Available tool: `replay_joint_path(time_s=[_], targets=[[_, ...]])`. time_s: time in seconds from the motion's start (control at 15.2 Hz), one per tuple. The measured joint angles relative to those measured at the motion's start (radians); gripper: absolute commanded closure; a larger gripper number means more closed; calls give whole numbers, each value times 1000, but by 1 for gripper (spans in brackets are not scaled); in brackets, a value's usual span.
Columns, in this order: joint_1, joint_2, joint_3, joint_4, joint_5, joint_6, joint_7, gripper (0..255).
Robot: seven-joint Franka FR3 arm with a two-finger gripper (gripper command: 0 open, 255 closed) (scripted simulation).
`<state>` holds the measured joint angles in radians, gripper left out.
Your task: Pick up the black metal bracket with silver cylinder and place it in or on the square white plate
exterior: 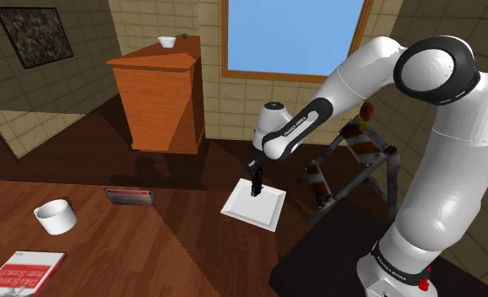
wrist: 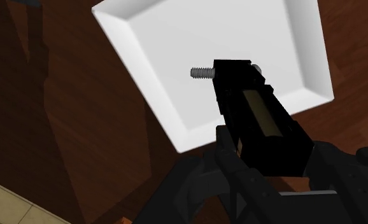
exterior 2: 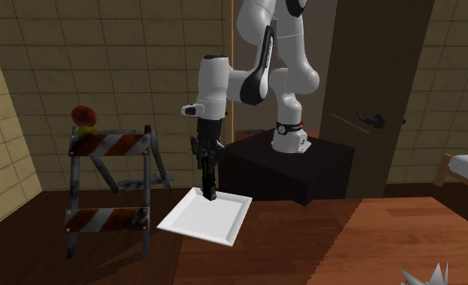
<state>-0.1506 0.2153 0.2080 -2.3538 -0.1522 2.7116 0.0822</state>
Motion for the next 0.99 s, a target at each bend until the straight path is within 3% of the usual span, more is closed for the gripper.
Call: replay_joint_path(time_s=[0.66,0.99], targets=[[35,126,-48,7,-77,117,61,255],[39,143,-55,9,-85,132,66,255]])
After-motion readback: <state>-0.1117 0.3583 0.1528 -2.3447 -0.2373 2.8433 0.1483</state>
